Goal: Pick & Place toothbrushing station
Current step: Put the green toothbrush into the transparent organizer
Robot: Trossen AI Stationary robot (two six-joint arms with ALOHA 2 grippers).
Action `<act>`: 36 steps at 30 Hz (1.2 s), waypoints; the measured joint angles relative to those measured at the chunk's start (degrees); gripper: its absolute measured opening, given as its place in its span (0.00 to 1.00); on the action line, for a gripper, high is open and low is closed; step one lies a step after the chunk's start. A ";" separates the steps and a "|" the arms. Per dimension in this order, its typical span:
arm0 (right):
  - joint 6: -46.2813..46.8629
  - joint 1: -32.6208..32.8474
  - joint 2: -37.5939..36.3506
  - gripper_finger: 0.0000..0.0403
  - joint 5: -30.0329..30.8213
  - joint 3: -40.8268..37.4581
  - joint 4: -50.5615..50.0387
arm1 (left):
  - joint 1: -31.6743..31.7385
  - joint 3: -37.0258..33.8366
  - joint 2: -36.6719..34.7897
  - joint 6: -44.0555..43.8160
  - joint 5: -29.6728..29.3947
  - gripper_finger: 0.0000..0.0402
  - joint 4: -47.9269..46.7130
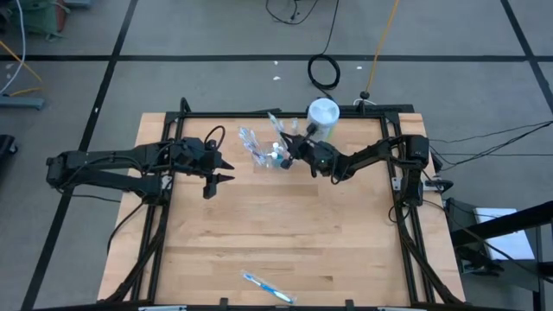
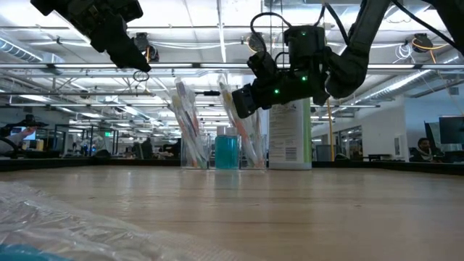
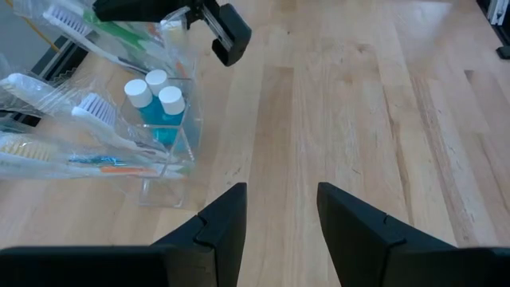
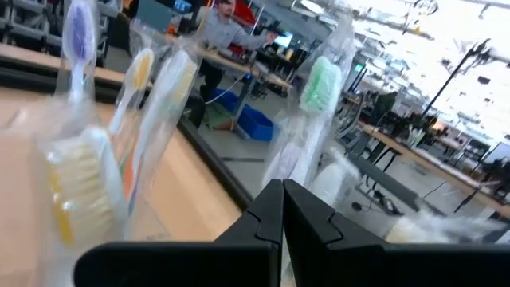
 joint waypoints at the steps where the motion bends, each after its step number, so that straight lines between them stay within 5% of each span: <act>1: -0.79 0.00 0.00 0.00 0.08 -0.02 0.72 | 0.00 0.00 0.00 0.01 0.00 0.40 0.00; 9: -1.62 1.78 0.00 0.00 1.22 -0.02 -0.94 | 0.01 0.00 0.00 0.00 0.00 0.40 0.00; 28: -5.32 12.66 0.00 0.00 31.34 -0.02 -9.21 | 0.01 0.00 0.00 -0.13 0.00 0.40 0.00; 36: -3.44 13.57 -0.03 0.00 31.44 -0.02 -10.79 | 0.00 0.00 0.00 -0.13 0.00 0.40 -0.02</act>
